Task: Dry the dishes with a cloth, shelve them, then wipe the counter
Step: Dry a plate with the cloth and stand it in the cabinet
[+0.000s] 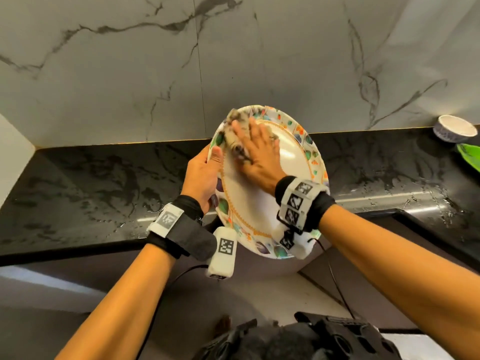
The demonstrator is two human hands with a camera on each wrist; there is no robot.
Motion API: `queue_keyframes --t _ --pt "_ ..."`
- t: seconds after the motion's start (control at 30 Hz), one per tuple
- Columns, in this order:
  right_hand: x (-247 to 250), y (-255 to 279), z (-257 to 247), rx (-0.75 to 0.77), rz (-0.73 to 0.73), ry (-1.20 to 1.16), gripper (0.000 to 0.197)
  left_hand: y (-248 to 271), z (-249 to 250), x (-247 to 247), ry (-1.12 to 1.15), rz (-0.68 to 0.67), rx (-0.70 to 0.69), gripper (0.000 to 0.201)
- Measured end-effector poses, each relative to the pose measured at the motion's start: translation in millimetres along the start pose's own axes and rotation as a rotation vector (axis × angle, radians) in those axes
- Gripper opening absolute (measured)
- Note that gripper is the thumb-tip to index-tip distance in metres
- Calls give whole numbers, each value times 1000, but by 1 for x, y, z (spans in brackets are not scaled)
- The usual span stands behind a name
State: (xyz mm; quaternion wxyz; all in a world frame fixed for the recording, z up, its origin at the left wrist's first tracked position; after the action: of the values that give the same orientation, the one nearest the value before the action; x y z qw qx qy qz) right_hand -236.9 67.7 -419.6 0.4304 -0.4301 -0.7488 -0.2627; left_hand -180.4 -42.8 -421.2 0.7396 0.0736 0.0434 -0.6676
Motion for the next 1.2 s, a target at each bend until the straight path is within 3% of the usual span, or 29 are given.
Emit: queue_keyframes --t 0.23,0.27,0.37,0.43,0.53,0.6,0.73,0.83,0.93,1.03,1.2 --pt "-46 39 -21 348 -134 154 73 -8 -5 10 239 -39 170 78" --pt "-50 41 -16 395 -142 174 73 -7 -6 10 274 -42 177 73" --pt "-53 46 3 634 -137 325 59 -4 -6 13 193 33 143 23" --pt "-50 47 21 797 -180 445 54 -5 -11 17 115 79 156 25" --pt "-28 38 36 1023 -187 584 69 -4 -12 15 103 106 155 32" --pt "-13 24 44 1068 -168 667 78 -4 -7 12 103 134 147 29" --pt "9 -5 59 970 -171 772 84 -2 2 10 53 155 127 27" --pt "22 -23 74 777 -173 736 98 1 6 10 -10 175 110 24" --pt "32 -33 99 477 -202 600 103 1 9 6 -68 170 76 23" --pt "24 -23 119 144 -235 414 94 0 7 3 -81 184 62 22" --pt "8 14 98 -32 -227 138 84 -2 5 0 -95 207 45 21"
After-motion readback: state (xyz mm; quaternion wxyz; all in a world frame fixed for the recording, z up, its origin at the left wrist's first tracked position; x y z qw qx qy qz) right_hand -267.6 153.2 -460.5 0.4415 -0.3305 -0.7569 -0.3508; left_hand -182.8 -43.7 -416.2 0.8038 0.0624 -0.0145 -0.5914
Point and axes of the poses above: each hand's wrist, its own y-axis away from the middle knuckle, its own x-axis out of the back of the hand, z = x × y, the point moved 5 cm from there along -y, towards the middle knuckle, and after that the axes turned 8 degrees about -z, right-handed, at the moved point
